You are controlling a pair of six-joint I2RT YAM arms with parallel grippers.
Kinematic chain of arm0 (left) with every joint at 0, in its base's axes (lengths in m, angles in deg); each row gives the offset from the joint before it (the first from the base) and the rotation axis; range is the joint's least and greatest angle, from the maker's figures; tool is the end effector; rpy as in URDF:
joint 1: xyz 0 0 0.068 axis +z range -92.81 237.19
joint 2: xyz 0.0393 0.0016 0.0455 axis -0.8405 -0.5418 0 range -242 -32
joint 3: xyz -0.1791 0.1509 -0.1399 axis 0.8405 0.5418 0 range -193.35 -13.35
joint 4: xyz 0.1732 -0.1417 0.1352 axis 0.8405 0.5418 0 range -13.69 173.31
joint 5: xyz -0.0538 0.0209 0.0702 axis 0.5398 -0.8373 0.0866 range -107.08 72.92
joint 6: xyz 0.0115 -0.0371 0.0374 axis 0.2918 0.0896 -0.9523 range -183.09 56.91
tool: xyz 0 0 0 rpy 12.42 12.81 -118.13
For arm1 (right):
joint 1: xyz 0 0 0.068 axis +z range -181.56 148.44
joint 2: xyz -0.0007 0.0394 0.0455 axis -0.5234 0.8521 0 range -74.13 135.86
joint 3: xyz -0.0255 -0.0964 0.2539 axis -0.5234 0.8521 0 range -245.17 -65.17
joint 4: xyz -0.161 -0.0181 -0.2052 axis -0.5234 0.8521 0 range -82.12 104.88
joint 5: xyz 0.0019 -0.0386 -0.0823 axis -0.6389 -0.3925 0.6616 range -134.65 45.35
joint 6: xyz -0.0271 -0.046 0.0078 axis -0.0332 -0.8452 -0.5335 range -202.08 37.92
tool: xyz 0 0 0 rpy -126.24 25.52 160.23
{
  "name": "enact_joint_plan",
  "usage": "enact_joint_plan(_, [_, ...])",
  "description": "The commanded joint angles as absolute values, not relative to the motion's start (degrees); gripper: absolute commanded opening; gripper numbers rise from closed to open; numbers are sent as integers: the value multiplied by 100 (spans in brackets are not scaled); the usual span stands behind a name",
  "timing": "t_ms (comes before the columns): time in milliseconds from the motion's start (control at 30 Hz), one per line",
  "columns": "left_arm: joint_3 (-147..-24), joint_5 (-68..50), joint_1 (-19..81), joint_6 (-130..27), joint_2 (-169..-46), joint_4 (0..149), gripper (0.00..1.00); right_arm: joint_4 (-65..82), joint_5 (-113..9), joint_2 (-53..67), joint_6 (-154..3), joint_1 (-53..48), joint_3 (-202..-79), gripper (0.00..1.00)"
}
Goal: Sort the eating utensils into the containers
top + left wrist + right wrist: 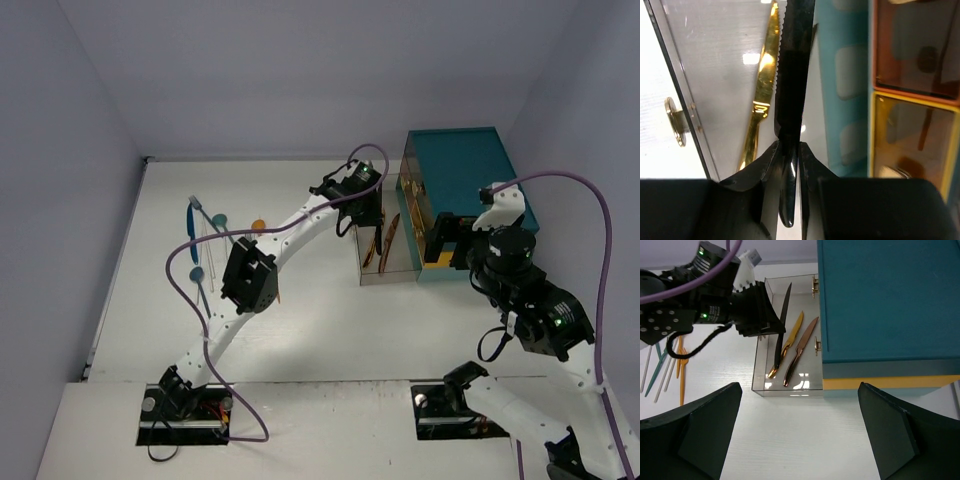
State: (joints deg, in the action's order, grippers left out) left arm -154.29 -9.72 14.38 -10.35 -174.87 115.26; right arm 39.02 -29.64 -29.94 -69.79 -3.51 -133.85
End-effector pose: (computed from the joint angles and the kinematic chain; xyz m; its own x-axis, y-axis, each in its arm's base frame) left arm 0.4076 -0.3838 0.2530 -0.8836 -0.2573 -0.3912 0.0692 0.7546 -0.6526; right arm 0.1248 0.0562 0.4410 -0.1482 0.1540 -0.9769 -0.2002 0.9627 0.1821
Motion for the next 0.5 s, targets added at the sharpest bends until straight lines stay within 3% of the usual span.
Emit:
enact_joint_plan(0, [-15538, -1206, 1323, -855, -17358, 11050, 15, 3687, -2839, -3058, -7118, -387, -13356, 100])
enact_joint_plan(167, [-15414, -1332, 1272, -1037, -17287, 11051, 36, 3706, -2821, -3072, -7144, -388, -13346, 100])
enact_joint_plan(467, [-14336, -2192, 1286, -1956, -15734, 11382, 50, 3702, -2817, -2970, -7254, -387, -13386, 100])
